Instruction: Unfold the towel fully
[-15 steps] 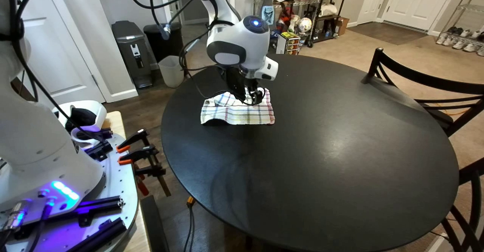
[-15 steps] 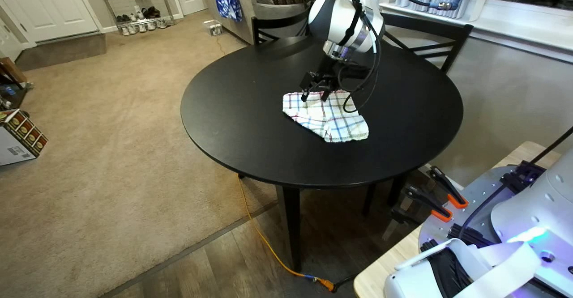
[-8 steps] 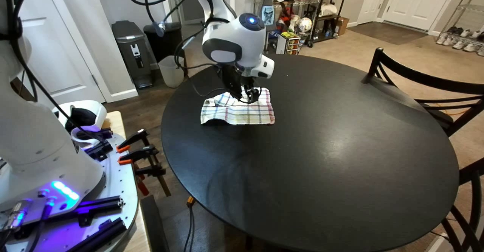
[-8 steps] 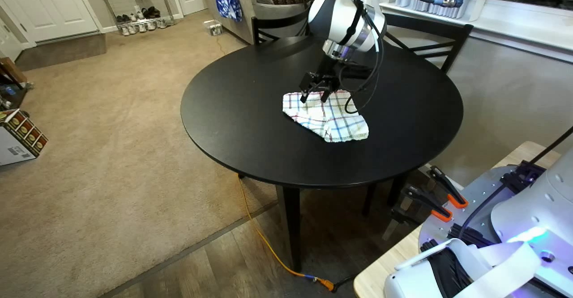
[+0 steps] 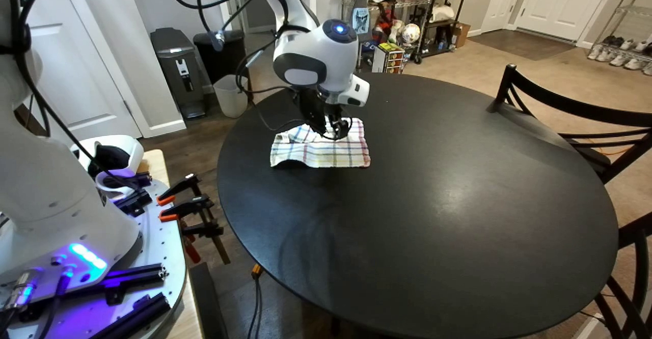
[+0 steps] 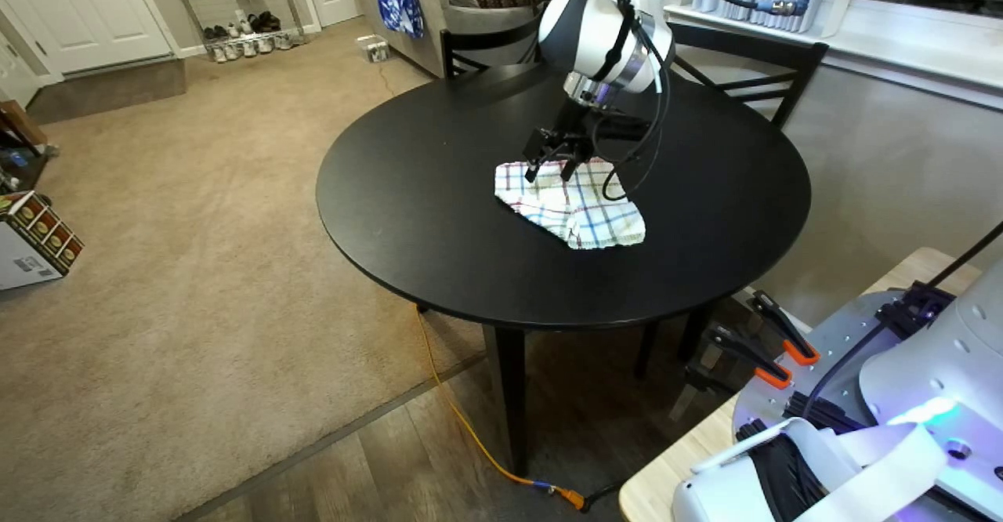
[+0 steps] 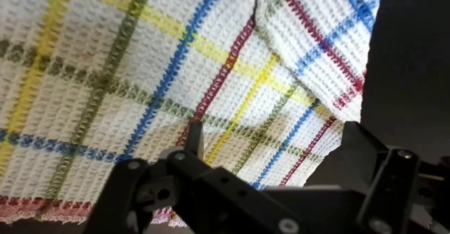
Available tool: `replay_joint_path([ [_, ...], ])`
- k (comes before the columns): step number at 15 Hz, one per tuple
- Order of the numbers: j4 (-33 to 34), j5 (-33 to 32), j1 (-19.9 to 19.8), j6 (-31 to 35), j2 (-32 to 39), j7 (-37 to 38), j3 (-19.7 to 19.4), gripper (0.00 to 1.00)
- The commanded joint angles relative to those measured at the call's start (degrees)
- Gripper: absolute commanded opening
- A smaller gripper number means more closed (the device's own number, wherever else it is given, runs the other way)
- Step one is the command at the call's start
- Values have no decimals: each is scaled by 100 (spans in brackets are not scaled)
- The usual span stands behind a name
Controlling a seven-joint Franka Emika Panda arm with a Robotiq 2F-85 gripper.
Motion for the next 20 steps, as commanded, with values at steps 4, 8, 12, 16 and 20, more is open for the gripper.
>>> replay_joint_path([
  [4, 46, -440, 36, 130, 281, 47, 39, 100],
  [8, -60, -473, -132, 209, 242, -100, 214, 100],
  [12, -309, -344, -310, 393, 53, -261, 553, 100],
  [16, -655, -298, -571, 802, -144, -349, 1030, 100],
  [20, -754, -627, -576, 735, -287, -77, 1104, 100],
])
